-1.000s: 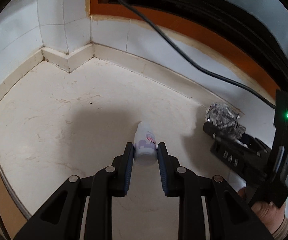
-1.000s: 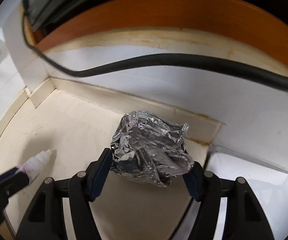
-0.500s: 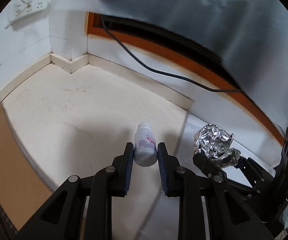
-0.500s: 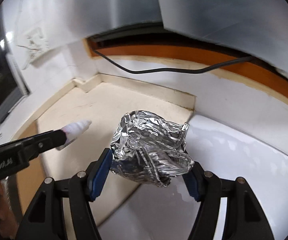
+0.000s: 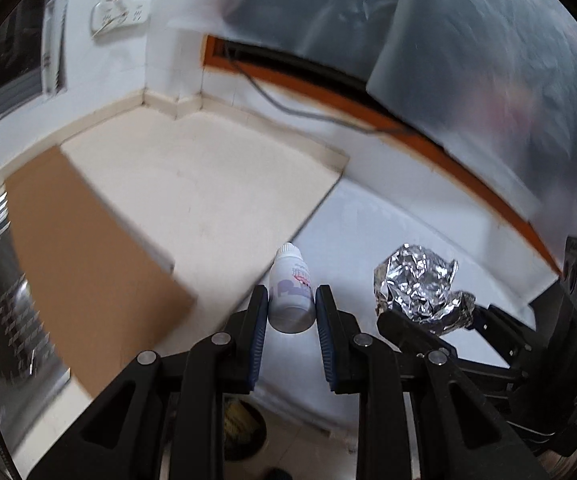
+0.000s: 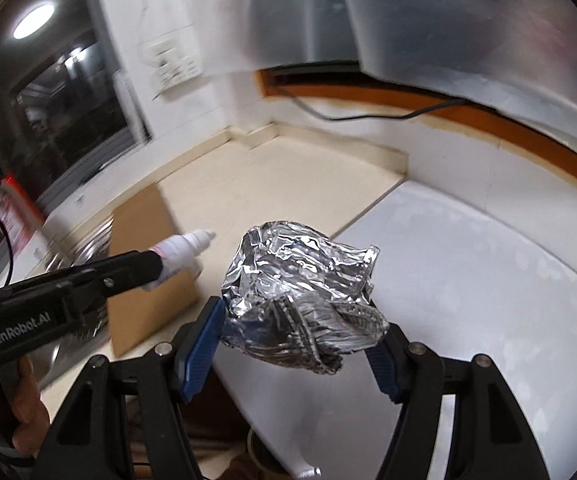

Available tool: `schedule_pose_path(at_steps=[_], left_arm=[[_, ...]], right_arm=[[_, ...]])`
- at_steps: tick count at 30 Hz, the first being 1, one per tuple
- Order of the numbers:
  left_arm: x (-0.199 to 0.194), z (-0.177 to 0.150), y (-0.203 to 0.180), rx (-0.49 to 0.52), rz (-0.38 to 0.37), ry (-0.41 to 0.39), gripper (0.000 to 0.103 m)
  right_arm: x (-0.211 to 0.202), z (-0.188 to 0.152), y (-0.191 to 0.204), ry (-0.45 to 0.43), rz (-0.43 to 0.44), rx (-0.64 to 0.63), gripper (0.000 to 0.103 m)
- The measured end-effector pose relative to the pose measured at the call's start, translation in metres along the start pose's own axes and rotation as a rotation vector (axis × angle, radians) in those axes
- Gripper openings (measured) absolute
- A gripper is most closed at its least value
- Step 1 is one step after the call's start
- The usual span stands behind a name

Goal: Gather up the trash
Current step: 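Carry the white bottle and foil ball down to the floor bin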

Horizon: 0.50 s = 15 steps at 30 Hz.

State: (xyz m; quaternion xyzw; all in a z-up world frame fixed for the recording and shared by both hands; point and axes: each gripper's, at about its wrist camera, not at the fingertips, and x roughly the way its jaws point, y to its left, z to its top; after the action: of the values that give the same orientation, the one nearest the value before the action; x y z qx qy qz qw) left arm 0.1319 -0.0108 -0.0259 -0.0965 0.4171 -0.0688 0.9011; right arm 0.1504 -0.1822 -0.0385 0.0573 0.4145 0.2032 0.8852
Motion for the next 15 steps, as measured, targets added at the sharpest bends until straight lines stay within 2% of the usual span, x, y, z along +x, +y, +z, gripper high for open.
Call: schedule_pose_path(at_steps=[5,9,15], left_arm=[[-0.008,-0.048,0.006,0.013,0.075,0.064,0.022],[-0.006,-0.076,0.018,0.001,0.112,0.112,0.022],[0.003,-0.109,0.037,-0.007,0.112,0.174,0.022]], right_arm=[[-0.011,-0.037,0.017,0.045,0.047,-0.053,0.067],[-0.013,-0.063,0.032,0.075,0.052,-0.095,0.067],[-0.006,-0.109,0.057,0.128,0.045,-0.151,0.067]])
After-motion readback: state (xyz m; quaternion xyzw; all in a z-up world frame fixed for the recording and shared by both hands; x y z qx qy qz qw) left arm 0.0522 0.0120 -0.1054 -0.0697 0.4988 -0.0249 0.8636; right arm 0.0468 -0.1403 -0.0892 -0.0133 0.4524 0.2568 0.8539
